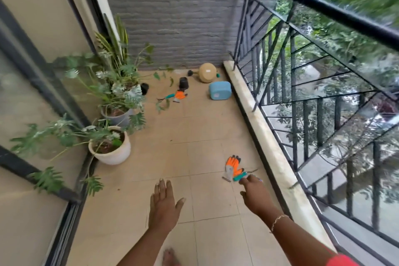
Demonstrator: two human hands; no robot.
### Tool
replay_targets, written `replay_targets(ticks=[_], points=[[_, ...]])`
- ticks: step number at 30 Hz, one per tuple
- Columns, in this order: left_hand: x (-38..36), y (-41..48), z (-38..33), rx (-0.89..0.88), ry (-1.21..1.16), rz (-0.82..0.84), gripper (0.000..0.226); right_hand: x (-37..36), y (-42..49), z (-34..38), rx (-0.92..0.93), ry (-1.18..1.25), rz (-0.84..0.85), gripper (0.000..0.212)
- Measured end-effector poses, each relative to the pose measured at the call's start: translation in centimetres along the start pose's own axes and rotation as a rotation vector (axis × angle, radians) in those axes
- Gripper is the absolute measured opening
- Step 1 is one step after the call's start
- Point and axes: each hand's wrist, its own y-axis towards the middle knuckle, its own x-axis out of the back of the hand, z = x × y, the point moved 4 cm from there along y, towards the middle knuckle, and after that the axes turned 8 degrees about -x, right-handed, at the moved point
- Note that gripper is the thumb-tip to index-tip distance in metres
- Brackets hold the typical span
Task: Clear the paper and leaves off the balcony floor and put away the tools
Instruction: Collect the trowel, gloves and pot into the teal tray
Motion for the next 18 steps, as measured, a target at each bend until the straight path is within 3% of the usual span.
replay_targets(ticks=[7, 14, 18], points=[[2.8, 2.3, -1.2, -0.039, 0.075, -0.023, 0.071, -0.2, -0.3, -1.7, -0.049, -0.054, -0.059, 0.038], [7.1, 8.2, 2.5, -0.081, 0.107, -0.173, 0.074, 0.2, 6.5, 4.7, 0.047, -0.071, -0.101, 0.043], [9.2, 14.4, 7.3, -0.126, 0.114, -0.244, 0.095, 1.7, 12.7, 9.7, 0.09, -0.053, -0.133, 0.042]])
